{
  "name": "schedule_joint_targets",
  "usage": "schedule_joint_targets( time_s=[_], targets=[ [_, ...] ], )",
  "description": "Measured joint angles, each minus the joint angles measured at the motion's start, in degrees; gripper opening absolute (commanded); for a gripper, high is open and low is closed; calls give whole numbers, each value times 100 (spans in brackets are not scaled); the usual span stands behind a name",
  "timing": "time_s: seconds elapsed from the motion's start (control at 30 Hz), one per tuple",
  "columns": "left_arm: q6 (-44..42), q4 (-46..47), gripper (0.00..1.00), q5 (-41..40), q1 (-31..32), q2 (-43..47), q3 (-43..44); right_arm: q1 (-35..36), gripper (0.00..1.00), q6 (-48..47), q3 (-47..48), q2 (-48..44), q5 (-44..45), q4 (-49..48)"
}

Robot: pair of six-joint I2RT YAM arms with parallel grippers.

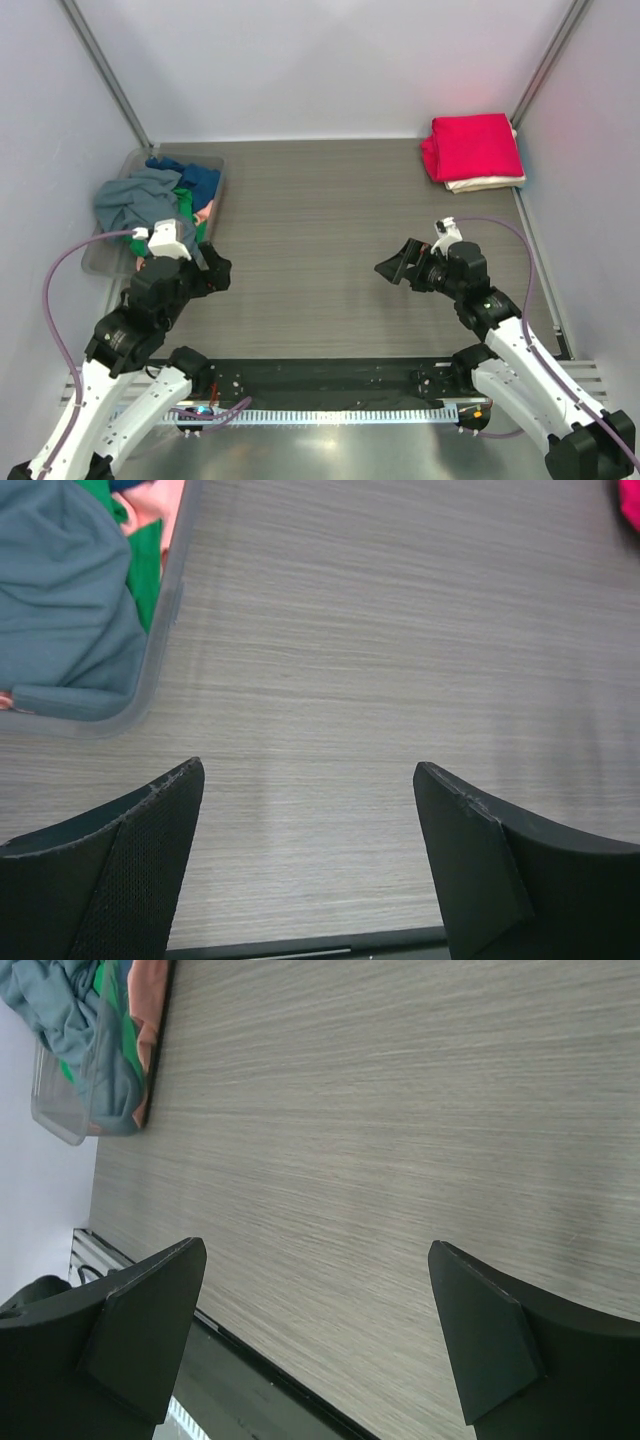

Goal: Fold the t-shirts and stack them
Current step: Reset both grippers

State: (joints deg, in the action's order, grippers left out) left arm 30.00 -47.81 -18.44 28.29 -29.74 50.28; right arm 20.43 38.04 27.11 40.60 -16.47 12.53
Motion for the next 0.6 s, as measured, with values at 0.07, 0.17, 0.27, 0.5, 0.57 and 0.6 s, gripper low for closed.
schedule_joint_targets(
  time_s=[0.07,0.17,0.27,0.5,0.57,0.6],
  targets=[
    [2,7,88,-46,0,101,-20,0,100,4,-92,-50,-31,2],
    [2,11,89,-114,-4,188,-50,0,99,-7,-109,4,-59,0],
    [2,15,89,-164,-4,190,-61,0,100,-50,-109,216,-70,-7],
    [7,13,89,-293,-9,170,-63,0,100,-184,-87,776,-68,-26],
    [11,11,90,-319,-9,151,-63,0,100,-201,-52,931,-70,-63],
    [15,9,90,-341,-9,138,-63,0,100,-210,-37,1008,-68,-96]
  ],
)
